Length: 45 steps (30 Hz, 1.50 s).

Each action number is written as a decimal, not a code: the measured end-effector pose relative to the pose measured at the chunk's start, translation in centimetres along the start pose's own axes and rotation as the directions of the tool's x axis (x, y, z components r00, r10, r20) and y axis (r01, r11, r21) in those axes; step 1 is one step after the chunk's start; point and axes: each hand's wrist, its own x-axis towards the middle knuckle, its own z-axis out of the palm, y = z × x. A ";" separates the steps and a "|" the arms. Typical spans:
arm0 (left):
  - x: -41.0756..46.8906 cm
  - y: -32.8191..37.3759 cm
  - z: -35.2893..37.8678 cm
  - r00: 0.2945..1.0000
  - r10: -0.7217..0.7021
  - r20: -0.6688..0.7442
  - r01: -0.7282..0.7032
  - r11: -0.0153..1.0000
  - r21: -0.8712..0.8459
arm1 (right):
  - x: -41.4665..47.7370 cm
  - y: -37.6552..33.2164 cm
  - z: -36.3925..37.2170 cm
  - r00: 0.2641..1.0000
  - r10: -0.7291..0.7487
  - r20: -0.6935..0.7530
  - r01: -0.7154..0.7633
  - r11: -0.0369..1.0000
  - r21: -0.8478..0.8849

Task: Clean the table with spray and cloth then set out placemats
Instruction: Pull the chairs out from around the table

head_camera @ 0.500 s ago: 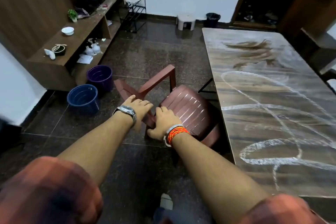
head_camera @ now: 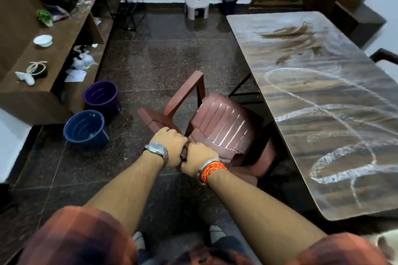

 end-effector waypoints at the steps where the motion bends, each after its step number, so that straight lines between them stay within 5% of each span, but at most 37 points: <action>1: 0.0 -0.3 0.4 1.000 0.020 -0.021 -0.020 1.000 0.012 | -0.2 -0.4 0.0 0.999 0.041 -0.006 -0.040 0.999 0.002; 8: 0.2 -3.6 1.2 0.957 0.282 -0.067 -0.267 0.949 0.168 | -1.6 -4.3 0.3 0.936 0.340 -0.091 -0.340 0.940 0.010; 17: 1.1 -9.6 1.2 0.837 0.547 0.006 -0.538 0.821 0.189 | -0.1 -10.1 1.2 0.886 0.448 -0.118 -0.441 0.894 0.081; 30: 12.4 -21.5 -2.1 0.761 0.641 0.100 -0.646 0.735 0.205 | 10.5 -13.1 -2.4 0.824 0.540 -0.174 -0.491 0.832 0.259; 36: 15.3 -23.4 -2.8 0.758 0.644 0.105 -0.647 0.720 0.251 | 10.0 -11.9 -2.4 0.799 0.601 -0.032 -0.587 0.790 0.175; 45: 23.9 -27.9 -5.4 0.696 0.711 0.102 -0.701 0.642 0.311 | 16.9 -12.5 -4.3 0.686 0.720 -0.100 -0.706 0.693 0.149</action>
